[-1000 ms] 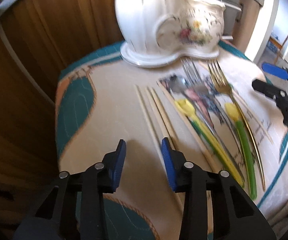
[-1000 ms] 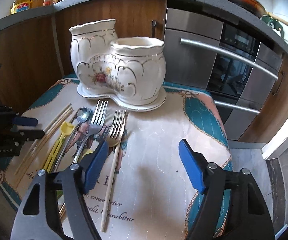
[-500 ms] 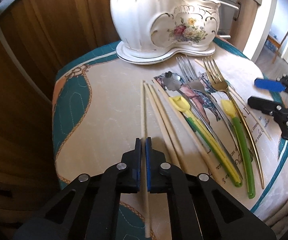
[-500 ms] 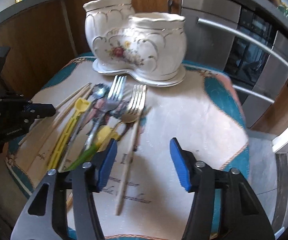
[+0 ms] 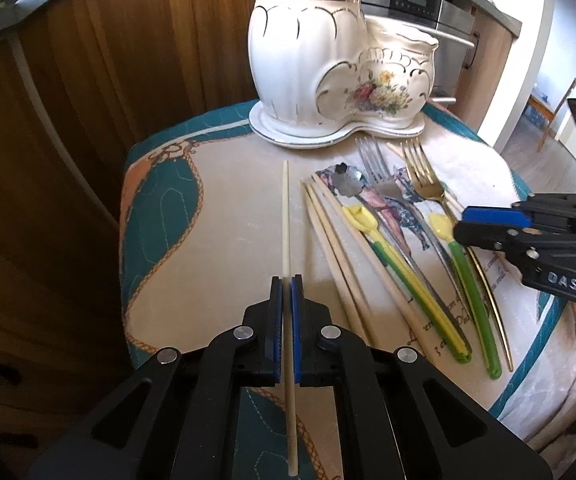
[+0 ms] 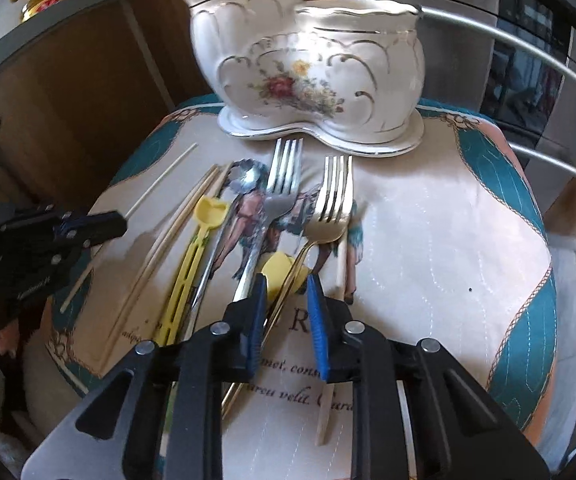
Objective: Organize utensils
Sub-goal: 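Grasp a wooden chopstick with the left tool while the right tool grasps the gold fork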
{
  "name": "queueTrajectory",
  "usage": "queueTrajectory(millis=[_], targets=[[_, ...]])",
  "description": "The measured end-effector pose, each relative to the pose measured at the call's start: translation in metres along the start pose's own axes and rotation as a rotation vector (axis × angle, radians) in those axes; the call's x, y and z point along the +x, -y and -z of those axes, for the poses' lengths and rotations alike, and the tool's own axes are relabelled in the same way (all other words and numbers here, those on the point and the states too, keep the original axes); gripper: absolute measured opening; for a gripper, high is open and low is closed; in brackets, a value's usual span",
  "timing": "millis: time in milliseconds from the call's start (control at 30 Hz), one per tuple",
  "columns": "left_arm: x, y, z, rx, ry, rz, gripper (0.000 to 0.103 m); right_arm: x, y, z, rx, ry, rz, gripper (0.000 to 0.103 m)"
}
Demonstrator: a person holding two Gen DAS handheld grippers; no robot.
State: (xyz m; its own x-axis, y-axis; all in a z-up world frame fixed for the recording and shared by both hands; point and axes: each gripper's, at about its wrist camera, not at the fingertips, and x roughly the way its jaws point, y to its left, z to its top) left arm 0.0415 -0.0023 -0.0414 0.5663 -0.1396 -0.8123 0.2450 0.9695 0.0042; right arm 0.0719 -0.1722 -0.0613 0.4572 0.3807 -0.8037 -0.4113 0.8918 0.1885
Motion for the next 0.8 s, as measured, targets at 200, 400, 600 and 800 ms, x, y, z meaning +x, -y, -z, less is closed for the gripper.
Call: queueTrajectory(millis=[200,400,600,800], targets=[[-0.001,-0.002,-0.004,-0.016,0.029,0.029,0.005,0.012,0.013,-0.003,0.121,-0.024,-0.086,0.02],[-0.004,-0.003,-0.005,-0.022,0.043,0.032,0.005,0.004,0.019,0.002,0.152,-0.006,-0.125,0.008],[-0.013,-0.004,-0.008,-0.028,0.078,0.033,0.005,-0.011,0.014,0.009,0.105,0.036,-0.128,0.006],[-0.031,-0.007,-0.013,-0.045,0.155,0.059,0.005,-0.041,0.014,0.01,0.04,0.161,-0.118,0.006]])
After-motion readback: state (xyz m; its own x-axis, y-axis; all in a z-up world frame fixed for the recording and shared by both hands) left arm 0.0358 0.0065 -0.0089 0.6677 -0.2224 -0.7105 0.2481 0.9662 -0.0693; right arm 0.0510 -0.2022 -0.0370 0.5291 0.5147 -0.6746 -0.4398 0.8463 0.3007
